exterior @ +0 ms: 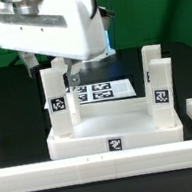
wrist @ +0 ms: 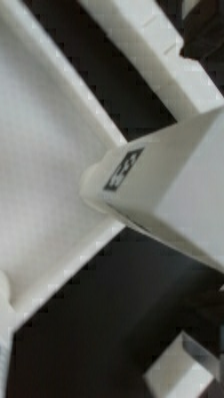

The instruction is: Assemble desk

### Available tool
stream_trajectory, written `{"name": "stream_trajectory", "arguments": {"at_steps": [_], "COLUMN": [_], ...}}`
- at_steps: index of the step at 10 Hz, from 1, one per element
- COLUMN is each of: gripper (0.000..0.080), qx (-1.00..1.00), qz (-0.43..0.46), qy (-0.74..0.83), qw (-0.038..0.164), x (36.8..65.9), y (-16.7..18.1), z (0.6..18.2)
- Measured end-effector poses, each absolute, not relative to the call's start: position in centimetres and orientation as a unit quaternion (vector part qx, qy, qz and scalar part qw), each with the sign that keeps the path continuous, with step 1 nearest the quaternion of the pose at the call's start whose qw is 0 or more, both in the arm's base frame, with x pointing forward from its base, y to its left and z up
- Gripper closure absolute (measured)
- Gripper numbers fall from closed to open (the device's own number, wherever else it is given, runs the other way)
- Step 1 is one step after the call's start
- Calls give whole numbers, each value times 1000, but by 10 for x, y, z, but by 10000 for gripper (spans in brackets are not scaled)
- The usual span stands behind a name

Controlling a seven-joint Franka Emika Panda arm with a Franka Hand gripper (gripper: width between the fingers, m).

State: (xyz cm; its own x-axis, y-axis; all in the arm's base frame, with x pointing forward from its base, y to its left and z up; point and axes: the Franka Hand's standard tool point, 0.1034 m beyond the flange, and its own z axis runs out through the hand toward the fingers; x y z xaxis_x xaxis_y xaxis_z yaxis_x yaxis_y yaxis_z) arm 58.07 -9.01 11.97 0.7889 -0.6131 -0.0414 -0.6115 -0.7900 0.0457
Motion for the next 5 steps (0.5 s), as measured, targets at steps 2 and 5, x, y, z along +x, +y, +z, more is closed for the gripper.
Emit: {"name": "stream_trajectory", "arguments": {"at_steps": [2,5], "gripper": [151,151], "qx": [971,995], "qz": [-15,-5], "qy": [-240,-102], "qw": [15,16], "x": [581,581], "y": [-92,-94], "z": [119,119]}}
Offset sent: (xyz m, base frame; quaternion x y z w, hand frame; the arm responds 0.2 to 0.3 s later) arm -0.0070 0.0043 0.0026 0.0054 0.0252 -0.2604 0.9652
